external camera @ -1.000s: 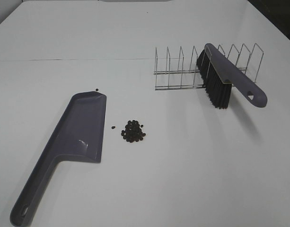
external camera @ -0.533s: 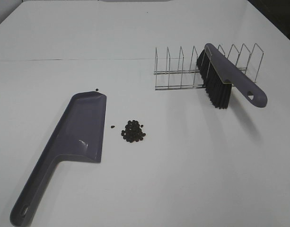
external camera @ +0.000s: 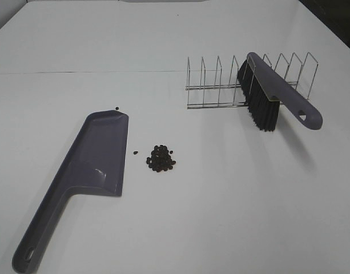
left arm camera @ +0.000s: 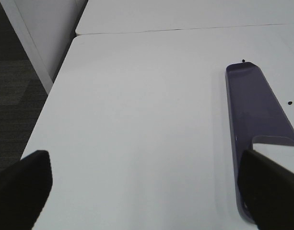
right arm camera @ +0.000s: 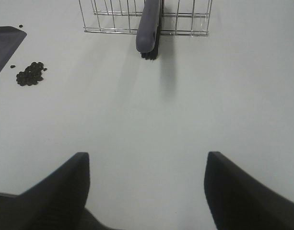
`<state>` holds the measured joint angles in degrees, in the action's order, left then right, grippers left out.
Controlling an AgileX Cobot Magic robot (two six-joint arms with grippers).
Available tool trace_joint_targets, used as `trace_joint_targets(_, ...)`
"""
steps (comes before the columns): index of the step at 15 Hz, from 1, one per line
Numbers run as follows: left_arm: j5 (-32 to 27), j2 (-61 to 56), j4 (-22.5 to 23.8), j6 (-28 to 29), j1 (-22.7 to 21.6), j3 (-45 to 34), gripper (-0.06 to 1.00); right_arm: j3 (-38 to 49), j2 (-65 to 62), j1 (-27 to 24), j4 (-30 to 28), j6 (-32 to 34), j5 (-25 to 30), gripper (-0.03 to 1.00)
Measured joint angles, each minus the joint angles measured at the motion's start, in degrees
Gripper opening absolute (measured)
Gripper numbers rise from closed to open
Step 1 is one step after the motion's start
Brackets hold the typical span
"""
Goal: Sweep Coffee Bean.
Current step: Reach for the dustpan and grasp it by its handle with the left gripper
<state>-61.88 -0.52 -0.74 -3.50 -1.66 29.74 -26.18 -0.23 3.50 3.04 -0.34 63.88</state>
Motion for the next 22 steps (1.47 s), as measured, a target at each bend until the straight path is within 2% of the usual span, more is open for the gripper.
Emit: trace_joint_targets(22,0.0,0.0,-0.2,0.0,0.0,0.0,0.96,0.0,0.0,0.0,0.0,0.0,0.0,0.59)
